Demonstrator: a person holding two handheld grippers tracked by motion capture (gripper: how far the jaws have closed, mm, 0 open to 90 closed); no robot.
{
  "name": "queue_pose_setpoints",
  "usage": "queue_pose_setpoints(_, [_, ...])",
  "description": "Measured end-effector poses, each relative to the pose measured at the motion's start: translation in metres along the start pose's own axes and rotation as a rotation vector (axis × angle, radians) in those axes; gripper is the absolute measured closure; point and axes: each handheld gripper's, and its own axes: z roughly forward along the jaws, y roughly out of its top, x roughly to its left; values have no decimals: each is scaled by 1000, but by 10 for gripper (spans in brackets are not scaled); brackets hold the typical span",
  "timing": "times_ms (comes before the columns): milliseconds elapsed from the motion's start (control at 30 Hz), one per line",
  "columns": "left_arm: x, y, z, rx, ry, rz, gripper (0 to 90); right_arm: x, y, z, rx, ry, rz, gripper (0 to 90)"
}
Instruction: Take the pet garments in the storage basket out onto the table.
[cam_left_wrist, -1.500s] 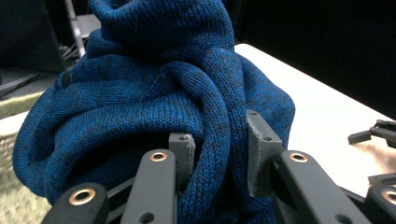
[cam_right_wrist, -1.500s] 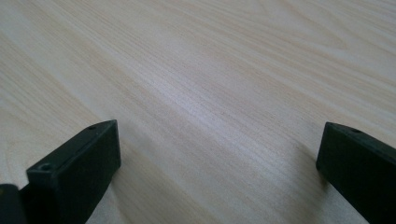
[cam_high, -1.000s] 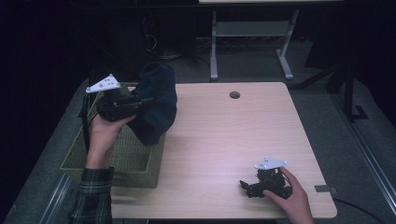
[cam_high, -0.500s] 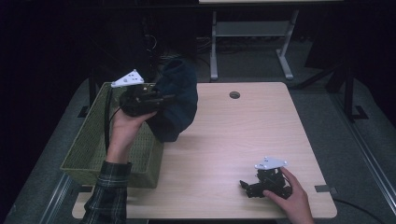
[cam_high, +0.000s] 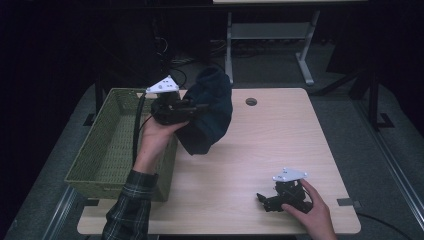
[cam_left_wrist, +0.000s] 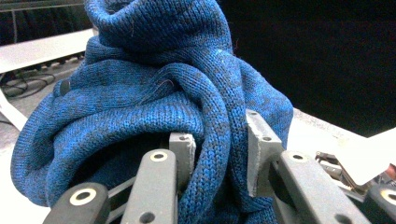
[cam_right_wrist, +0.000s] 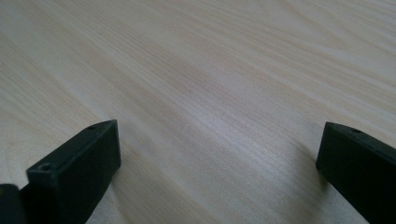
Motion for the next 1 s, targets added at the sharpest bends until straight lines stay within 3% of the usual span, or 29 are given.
queue_pose_setpoints(467, [-19, -7, 54, 46, -48, 11, 684, 0, 0, 0, 0, 0, 0, 0])
queue_pose_setpoints(800, [-31, -30, 102, 134, -90, 9, 683, 0, 0, 0, -1, 1, 0, 0])
queue_pose_setpoints(933, [-34, -37, 115, 160, -93, 7, 684, 0, 0, 0, -1, 2, -2, 0])
queue_pose_setpoints(1000, [-37, -47, 130, 193, -98, 2, 683, 0, 0, 0, 0, 3, -2, 0])
